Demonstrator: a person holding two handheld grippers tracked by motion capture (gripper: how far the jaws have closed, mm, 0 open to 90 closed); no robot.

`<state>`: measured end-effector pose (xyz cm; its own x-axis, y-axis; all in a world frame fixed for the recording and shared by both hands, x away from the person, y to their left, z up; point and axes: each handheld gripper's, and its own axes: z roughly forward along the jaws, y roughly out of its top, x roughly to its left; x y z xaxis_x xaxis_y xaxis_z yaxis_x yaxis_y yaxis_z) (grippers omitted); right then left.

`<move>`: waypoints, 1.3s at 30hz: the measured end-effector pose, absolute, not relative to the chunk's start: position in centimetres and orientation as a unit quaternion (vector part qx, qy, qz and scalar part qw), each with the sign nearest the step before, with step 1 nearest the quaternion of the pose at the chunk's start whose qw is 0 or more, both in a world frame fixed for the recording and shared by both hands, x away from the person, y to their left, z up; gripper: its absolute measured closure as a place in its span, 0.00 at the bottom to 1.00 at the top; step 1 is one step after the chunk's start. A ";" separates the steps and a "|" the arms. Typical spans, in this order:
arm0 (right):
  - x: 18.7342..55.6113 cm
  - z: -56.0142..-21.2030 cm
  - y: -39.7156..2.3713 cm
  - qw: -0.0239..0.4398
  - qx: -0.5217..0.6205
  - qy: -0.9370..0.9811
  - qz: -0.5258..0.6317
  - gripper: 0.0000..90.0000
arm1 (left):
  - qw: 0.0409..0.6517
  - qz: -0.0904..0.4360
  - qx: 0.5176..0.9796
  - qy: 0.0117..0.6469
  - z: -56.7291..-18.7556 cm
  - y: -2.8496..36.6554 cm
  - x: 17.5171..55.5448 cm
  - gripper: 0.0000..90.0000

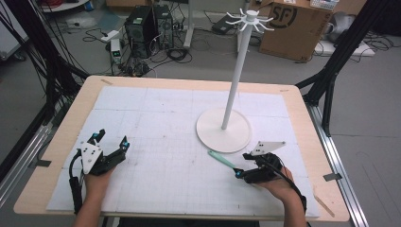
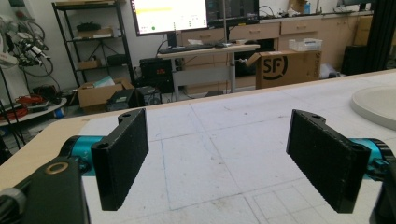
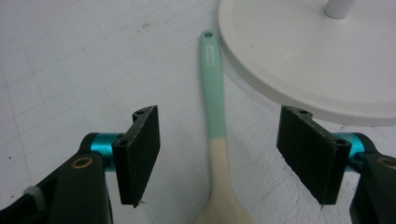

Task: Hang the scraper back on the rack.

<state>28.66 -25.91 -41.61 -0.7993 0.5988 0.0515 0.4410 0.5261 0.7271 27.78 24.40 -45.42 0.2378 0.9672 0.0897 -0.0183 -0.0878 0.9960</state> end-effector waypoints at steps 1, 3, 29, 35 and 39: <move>28.7 -41.7 -25.8 0.102 0.303 0.870 0.376 0.33 | 0.535 0.460 0.576 0.412 -45.4 24.4 27.8 0.24; 28.9 -41.8 -25.6 0.101 0.307 0.875 0.361 0.33 | 0.536 0.460 0.576 0.412 -45.4 24.4 27.8 0.24; 30.8 -40.9 -22.7 0.043 0.307 0.929 0.200 0.44 | 0.534 0.461 0.578 0.410 -45.4 24.4 27.8 0.24; 31.4 -41.1 -22.2 0.034 0.304 0.938 0.164 0.47 | 0.534 0.460 0.578 0.411 -45.4 24.4 27.8 0.24; 31.6 -40.9 -21.9 0.024 0.298 0.942 0.151 0.48 | 0.534 0.460 0.578 0.411 -45.4 24.4 27.8 0.24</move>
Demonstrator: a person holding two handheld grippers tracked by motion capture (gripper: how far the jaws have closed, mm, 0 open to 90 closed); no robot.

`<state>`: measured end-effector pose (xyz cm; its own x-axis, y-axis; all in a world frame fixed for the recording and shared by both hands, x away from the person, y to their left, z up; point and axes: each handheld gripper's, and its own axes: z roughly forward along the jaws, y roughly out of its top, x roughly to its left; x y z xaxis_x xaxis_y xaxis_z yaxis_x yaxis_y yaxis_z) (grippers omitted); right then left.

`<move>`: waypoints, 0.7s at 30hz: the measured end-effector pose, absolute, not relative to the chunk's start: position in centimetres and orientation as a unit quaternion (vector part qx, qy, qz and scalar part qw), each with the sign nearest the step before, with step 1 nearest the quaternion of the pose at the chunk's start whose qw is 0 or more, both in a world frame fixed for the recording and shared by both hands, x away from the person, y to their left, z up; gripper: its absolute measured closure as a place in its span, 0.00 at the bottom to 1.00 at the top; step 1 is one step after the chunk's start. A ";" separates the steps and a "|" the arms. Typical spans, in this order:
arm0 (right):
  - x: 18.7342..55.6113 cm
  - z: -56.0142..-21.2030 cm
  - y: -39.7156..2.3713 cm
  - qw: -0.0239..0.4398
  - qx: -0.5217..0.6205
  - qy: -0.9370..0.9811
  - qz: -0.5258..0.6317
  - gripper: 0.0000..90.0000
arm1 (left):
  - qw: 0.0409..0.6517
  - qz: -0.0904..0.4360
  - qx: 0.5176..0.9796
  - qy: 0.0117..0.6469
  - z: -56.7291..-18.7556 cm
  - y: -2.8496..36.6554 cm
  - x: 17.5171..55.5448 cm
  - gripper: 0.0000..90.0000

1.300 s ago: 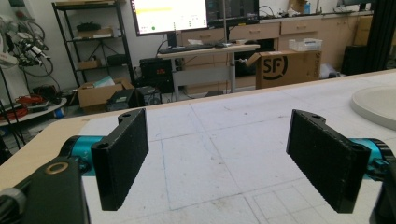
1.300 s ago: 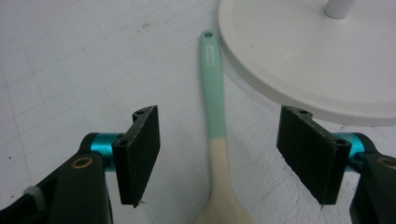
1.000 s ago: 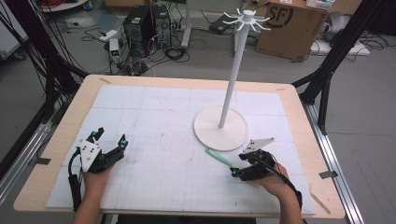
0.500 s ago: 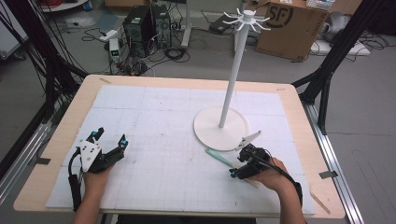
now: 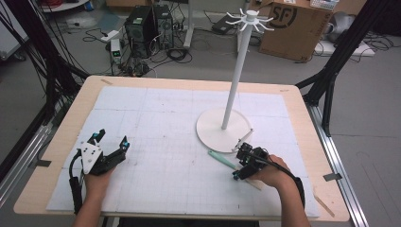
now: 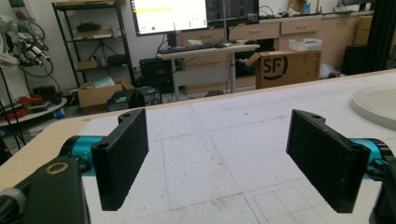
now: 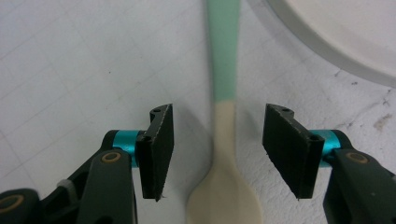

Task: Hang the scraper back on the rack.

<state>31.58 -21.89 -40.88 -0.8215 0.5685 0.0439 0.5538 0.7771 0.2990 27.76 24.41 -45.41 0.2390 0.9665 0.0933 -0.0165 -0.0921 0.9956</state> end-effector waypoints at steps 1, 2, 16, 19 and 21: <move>31.6 -40.9 -21.8 0.021 0.296 0.944 0.146 0.49 | 0.534 0.460 0.578 0.411 -45.4 24.4 27.8 0.24; 31.7 -40.8 -21.7 0.018 0.292 0.946 0.140 0.49 | 0.534 0.460 0.579 0.410 -45.4 24.4 27.8 0.24; 32.8 -40.4 -20.4 -0.002 0.275 0.958 0.078 0.51 | 0.535 0.460 0.577 0.411 -45.4 24.4 27.8 0.24; 33.0 -40.5 -20.1 -0.002 0.272 0.960 0.065 0.52 | 0.535 0.460 0.577 0.411 -45.4 24.4 27.8 0.24; 33.2 -40.5 -20.1 -0.002 0.273 0.960 0.055 0.53 | 0.535 0.460 0.576 0.411 -45.4 24.4 27.8 0.24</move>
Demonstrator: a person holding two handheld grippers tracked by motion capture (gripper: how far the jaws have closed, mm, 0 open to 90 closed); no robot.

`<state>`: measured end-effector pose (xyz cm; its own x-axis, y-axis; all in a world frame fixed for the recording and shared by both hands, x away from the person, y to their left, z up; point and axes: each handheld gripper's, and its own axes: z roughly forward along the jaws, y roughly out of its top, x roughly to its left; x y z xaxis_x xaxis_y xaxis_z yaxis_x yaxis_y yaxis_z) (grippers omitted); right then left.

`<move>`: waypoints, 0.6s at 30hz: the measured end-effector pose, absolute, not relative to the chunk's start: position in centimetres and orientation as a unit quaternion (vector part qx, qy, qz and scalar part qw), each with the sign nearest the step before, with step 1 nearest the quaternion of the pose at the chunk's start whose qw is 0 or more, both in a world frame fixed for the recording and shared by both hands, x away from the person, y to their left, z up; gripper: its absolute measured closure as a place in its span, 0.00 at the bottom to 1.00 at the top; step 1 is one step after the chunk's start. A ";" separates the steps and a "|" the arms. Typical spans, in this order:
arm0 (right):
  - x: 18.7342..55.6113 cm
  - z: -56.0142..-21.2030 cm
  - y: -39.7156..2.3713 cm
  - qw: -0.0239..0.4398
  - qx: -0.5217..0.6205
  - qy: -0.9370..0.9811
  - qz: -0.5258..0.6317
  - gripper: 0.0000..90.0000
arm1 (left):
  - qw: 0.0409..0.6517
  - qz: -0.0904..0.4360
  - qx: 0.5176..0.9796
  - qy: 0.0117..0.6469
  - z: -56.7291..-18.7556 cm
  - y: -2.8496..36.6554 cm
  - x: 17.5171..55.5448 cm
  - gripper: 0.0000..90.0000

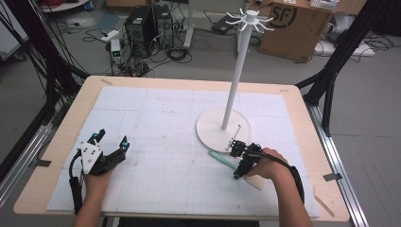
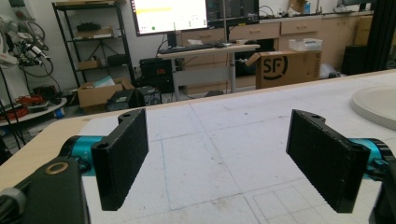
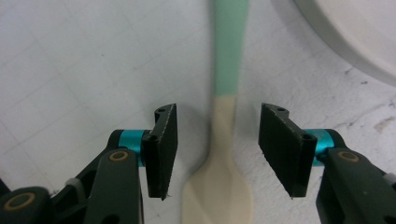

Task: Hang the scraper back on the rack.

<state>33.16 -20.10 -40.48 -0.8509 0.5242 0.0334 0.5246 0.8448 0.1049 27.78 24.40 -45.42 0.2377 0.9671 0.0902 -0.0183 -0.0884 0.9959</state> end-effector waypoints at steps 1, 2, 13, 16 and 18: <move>33.3 -40.5 -20.1 0.001 -0.269 -0.962 -0.051 0.53 | 0.535 0.460 0.577 0.411 -45.4 24.4 27.8 0.24; 33.3 -40.5 -20.0 0.006 -0.276 -0.959 -0.055 0.54 | 0.535 0.460 0.577 0.411 -45.4 24.4 27.8 0.24; 33.5 -40.7 -19.7 0.005 -0.263 -0.964 -0.046 0.56 | 0.535 0.460 0.576 0.412 -45.4 24.4 27.8 0.24; 33.5 -40.7 -19.7 -0.001 -0.261 -0.964 -0.041 0.58 | 0.535 0.460 0.577 0.411 -45.4 24.4 27.8 0.24; 33.6 -40.8 -19.6 -0.004 -0.252 -0.967 -0.039 0.59 | 0.535 0.460 0.577 0.411 -45.4 24.4 27.8 0.24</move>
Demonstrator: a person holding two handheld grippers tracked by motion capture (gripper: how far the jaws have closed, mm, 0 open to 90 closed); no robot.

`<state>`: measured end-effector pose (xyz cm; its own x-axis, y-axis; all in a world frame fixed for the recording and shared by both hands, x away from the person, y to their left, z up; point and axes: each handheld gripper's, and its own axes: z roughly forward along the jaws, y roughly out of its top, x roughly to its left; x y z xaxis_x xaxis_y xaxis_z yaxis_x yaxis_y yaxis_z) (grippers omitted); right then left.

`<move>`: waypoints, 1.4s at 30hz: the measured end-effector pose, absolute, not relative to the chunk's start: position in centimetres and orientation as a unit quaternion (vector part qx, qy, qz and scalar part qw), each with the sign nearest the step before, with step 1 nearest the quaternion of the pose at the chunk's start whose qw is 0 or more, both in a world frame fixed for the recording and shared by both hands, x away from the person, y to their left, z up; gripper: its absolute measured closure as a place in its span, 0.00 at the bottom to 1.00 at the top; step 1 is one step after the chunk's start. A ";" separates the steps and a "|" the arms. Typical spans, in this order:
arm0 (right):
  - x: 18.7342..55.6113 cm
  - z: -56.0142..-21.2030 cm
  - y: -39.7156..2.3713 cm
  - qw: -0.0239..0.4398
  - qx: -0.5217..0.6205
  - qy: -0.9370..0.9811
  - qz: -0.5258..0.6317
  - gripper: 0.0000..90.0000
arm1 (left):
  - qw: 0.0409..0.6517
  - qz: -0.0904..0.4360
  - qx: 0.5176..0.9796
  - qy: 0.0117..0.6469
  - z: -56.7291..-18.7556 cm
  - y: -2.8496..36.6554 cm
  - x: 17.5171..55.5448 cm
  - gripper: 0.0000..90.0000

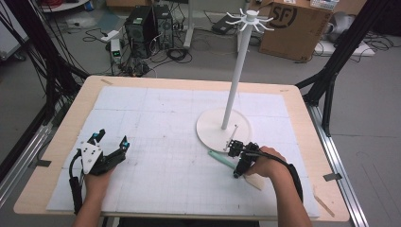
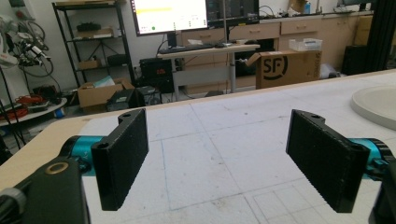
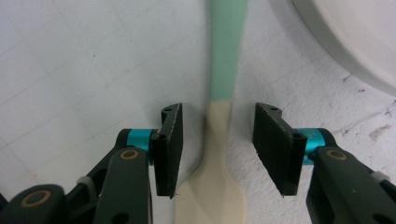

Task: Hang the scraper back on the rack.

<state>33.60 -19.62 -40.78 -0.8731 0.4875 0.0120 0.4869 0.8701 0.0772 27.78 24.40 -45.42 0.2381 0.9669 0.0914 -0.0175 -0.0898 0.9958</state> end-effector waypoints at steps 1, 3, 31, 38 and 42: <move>33.6 -40.8 -19.5 0.004 0.253 0.967 0.036 0.60 | 0.535 0.460 0.576 0.412 -45.4 24.4 27.8 0.24; 33.5 -40.7 -19.3 0.002 0.261 0.965 0.030 0.60 | 0.536 0.460 0.576 0.412 -45.4 24.4 27.8 0.24; 33.4 -40.6 -19.1 0.004 0.253 0.967 0.029 0.86 | 0.535 0.460 0.578 0.411 -45.4 24.4 27.8 0.24; 33.4 -40.6 -19.3 0.000 0.255 0.966 0.037 0.88 | 0.535 0.460 0.576 0.412 -45.4 24.4 27.8 0.24; 33.3 -40.6 -19.3 -0.002 0.258 0.965 0.039 0.89 | 0.535 0.460 0.576 0.412 -45.4 24.4 27.8 0.24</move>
